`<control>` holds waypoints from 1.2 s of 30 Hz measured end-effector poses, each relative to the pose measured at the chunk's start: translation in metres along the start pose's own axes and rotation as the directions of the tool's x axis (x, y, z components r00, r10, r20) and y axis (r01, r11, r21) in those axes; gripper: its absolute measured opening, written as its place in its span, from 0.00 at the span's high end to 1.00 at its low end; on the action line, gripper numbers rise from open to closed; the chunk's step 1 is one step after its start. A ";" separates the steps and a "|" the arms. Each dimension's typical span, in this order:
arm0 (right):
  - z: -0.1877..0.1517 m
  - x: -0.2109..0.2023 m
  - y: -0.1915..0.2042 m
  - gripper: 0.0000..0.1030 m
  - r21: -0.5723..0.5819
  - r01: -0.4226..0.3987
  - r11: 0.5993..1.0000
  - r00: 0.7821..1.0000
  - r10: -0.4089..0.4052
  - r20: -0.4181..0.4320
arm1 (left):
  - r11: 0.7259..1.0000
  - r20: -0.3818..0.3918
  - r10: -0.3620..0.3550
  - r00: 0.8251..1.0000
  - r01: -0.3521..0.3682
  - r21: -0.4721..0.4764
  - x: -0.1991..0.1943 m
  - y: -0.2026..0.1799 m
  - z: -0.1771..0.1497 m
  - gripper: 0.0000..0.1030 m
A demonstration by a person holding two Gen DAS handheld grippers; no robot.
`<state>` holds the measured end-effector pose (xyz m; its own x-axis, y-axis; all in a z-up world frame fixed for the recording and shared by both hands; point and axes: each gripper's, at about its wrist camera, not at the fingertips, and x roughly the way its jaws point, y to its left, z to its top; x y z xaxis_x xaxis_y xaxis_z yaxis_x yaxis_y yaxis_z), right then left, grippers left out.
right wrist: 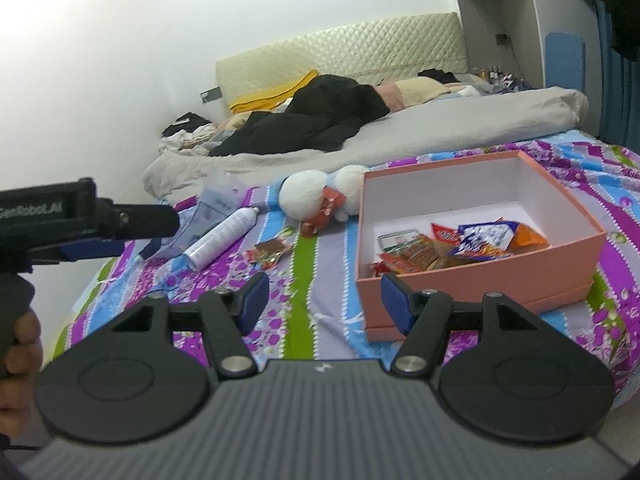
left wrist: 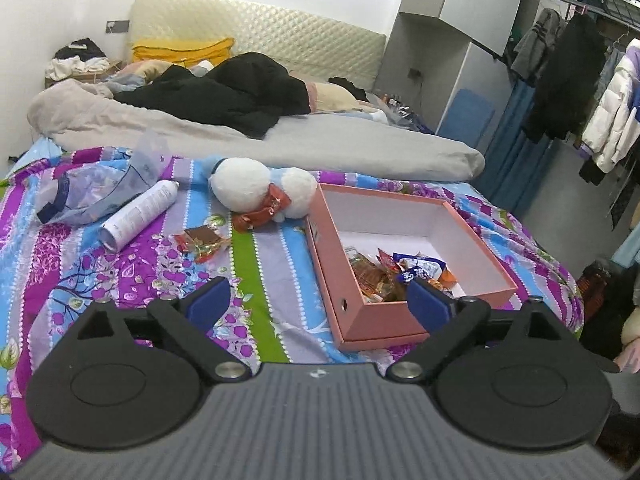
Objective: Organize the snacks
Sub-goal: 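Withdraw both open grippers up and away from the pink box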
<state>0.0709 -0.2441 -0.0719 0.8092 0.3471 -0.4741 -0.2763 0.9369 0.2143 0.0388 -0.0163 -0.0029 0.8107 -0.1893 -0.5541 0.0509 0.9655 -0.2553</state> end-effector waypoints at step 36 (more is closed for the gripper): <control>0.024 0.130 0.028 0.38 -0.070 0.054 0.996 0.993 -0.061 -0.102 | 0.991 -0.126 0.121 0.985 -0.112 0.075 0.157 0.097 0.027 0.06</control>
<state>0.1808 -0.1739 -0.1072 0.7671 0.2922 -0.5711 -0.2682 0.9548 0.1282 0.1864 0.0529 -0.0935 0.7311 -0.0918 -0.6761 0.0030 0.9913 -0.1313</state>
